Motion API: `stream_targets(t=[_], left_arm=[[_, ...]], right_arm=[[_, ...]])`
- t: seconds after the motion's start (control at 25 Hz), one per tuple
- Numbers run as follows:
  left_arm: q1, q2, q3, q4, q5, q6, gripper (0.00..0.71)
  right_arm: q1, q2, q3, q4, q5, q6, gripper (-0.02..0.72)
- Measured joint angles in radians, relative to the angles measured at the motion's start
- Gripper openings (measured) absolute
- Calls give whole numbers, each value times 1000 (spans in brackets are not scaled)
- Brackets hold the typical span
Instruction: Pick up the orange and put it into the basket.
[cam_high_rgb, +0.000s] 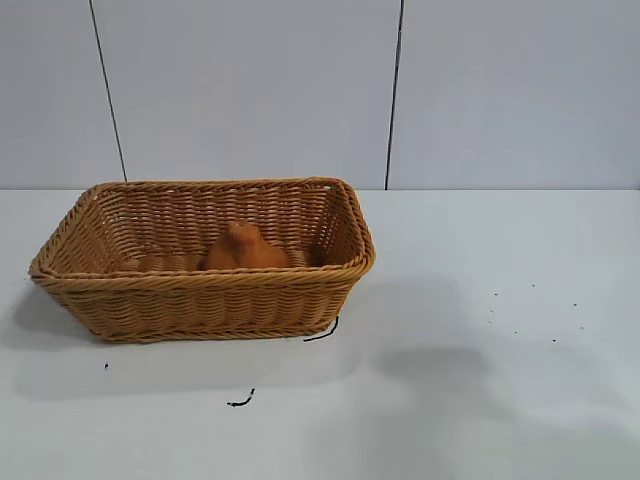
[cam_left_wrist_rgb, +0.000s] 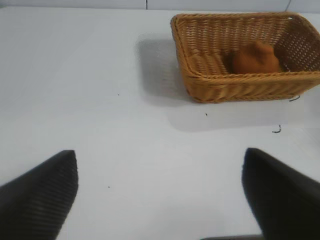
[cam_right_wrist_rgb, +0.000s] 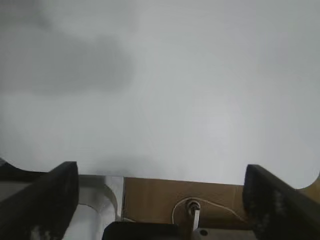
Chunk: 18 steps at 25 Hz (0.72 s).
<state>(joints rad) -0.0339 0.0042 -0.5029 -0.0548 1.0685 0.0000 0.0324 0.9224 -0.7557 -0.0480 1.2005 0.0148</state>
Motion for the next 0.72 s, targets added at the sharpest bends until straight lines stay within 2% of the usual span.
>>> stream_targets(t=[0.12, 0.28, 0.72], left_arm=[[0, 0, 0, 0, 0, 0, 639], [0, 0, 0, 0, 0, 0, 639], [0, 0, 0, 0, 0, 0, 639]], right_arm=[[0, -190, 99, 8, -65, -28, 634], [0, -432, 212, 40, -163, -32, 634], [0, -779, 256, 57, -176, -32, 634]])
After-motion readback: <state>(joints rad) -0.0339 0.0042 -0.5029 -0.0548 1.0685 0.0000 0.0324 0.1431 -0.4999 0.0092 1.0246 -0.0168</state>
